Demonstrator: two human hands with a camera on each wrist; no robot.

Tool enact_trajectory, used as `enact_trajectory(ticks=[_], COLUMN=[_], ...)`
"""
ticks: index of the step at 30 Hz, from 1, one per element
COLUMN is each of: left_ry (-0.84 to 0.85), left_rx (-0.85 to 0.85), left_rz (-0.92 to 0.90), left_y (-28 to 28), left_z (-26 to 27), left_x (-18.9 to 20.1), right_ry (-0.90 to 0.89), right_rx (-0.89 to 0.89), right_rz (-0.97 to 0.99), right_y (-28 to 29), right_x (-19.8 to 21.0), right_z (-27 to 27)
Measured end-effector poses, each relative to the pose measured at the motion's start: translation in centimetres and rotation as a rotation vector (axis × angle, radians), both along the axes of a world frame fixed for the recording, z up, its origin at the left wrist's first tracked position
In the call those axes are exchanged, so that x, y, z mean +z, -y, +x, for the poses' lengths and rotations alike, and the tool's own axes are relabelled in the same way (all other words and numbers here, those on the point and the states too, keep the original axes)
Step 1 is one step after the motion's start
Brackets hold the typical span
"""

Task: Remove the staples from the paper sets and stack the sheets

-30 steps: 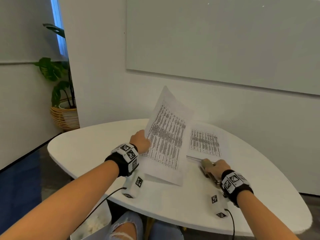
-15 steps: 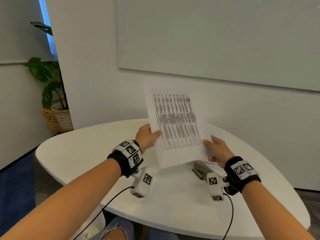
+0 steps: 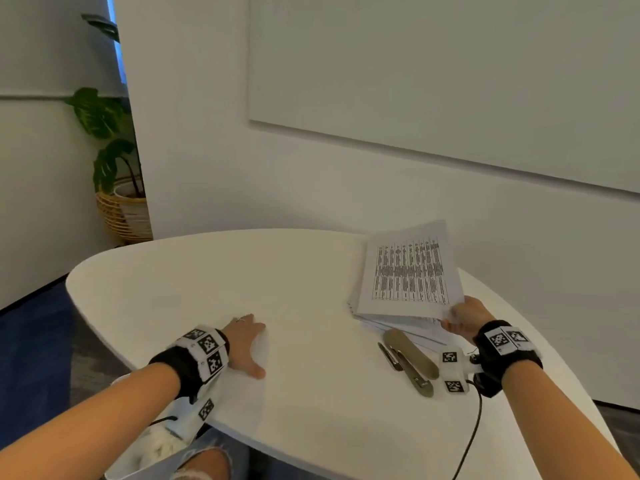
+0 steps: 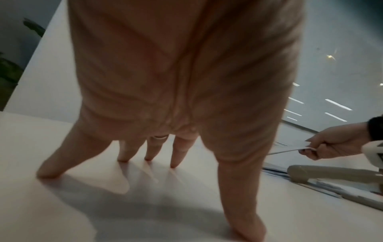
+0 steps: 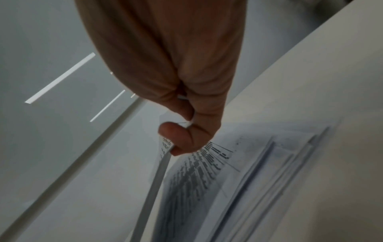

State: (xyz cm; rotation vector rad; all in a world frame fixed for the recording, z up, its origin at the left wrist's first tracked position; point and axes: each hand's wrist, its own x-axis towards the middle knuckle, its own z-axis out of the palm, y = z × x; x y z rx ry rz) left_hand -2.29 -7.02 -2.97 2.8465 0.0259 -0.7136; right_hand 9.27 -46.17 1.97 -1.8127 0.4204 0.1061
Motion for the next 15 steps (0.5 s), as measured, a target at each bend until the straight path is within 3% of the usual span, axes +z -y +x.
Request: enact_trajectory(ticks=[5, 15], left_ry=[-0.003, -0.021], left_rx=[-0.006, 0.006], left_rz=[-0.011, -0.025], left_y=[-0.1, -0.3], left_z=[-0.1, 0.2], left_x=[-0.6, -0.6], right_ry=[-0.031, -0.123], right_rx=[-0.037, 0.038], right_rz=[-0.021, -0.074], right_y=[1.2, 2.3], right_x=[-3.3, -5.0], right_z=[1.7, 2.9])
